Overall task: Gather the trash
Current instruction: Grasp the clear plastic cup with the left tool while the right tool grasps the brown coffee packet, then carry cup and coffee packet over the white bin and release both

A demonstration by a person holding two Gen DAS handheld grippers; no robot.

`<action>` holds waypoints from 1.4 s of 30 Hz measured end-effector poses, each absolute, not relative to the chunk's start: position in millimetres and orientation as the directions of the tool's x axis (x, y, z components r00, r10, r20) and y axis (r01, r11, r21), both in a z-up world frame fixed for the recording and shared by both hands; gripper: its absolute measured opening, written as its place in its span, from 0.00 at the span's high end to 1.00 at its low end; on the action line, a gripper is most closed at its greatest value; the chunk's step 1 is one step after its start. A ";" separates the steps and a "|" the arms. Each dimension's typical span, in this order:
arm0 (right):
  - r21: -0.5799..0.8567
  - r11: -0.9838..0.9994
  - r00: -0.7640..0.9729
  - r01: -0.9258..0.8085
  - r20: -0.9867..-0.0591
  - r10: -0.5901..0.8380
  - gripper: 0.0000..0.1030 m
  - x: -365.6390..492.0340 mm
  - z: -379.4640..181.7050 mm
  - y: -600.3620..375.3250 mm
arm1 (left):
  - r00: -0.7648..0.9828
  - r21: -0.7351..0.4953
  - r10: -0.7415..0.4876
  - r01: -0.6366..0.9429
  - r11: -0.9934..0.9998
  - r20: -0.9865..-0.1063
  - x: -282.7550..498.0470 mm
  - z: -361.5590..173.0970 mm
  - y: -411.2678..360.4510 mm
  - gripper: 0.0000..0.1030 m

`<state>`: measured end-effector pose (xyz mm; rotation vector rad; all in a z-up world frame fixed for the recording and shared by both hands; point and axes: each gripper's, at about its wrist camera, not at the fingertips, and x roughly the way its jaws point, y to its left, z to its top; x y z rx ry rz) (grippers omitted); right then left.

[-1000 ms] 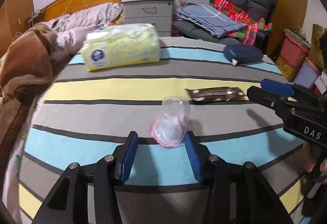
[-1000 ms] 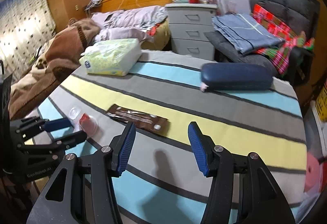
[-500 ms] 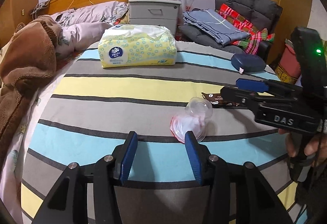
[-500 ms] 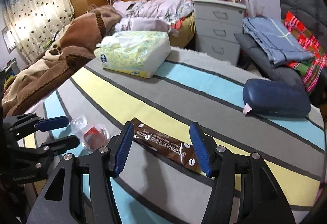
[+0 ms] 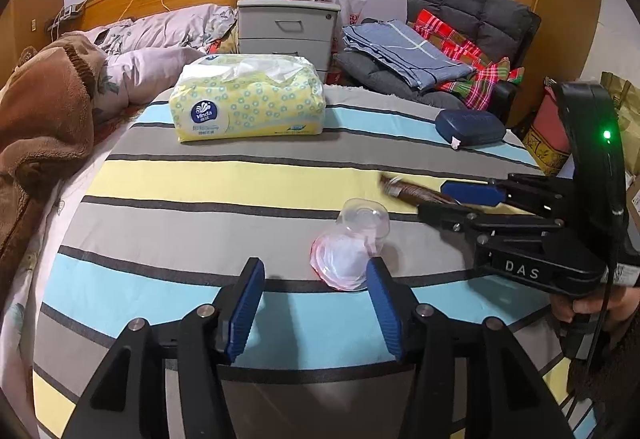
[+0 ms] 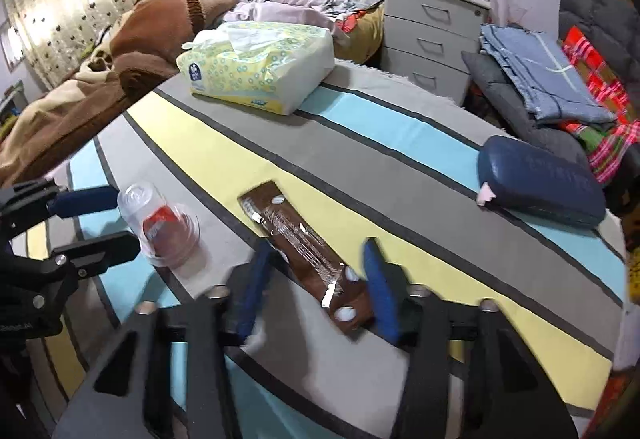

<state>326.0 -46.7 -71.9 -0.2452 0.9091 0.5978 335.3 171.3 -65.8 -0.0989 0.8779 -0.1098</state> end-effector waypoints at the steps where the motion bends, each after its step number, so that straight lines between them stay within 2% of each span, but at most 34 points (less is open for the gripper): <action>1: 0.042 0.820 0.473 -0.570 -0.800 0.370 0.76 325.6 -71.6 -48.0 | 0.635 -0.131 -0.138 0.059 0.990 -0.760 335.4 -65.8 170.7 0.49; 2: 0.050 0.825 0.472 -0.563 -0.800 0.371 0.79 325.7 -71.2 -49.8 | 0.635 -0.130 -0.138 0.060 0.990 -0.760 336.0 -65.9 169.9 0.48; 8: 0.091 0.841 0.469 -0.534 -0.796 0.383 0.81 325.9 -72.6 -55.0 | 0.650 -0.143 -0.160 0.079 0.986 -0.743 339.3 -64.4 166.5 0.47; 16: 0.118 0.857 0.480 -0.502 -0.786 0.389 0.81 323.2 -73.6 -56.8 | 0.645 -0.109 -0.129 0.071 0.991 -0.753 354.1 -71.5 159.4 0.47; 18: 0.125 0.858 0.479 -0.498 -0.785 0.392 0.81 323.3 -73.8 -58.0 | 0.641 -0.102 -0.116 0.059 0.993 -0.759 357.2 -74.1 160.0 0.49; 22: 0.134 0.858 0.478 -0.495 -0.783 0.398 0.81 323.6 -74.1 -59.4 | 0.637 -0.130 -0.130 0.048 0.990 -0.759 359.8 -75.5 163.9 0.61; 42: 0.175 0.880 0.514 -0.442 -0.754 0.408 0.81 306.2 -62.6 -76.6 | 0.674 -0.069 -0.104 0.079 0.994 -0.731 326.8 -55.2 143.6 0.62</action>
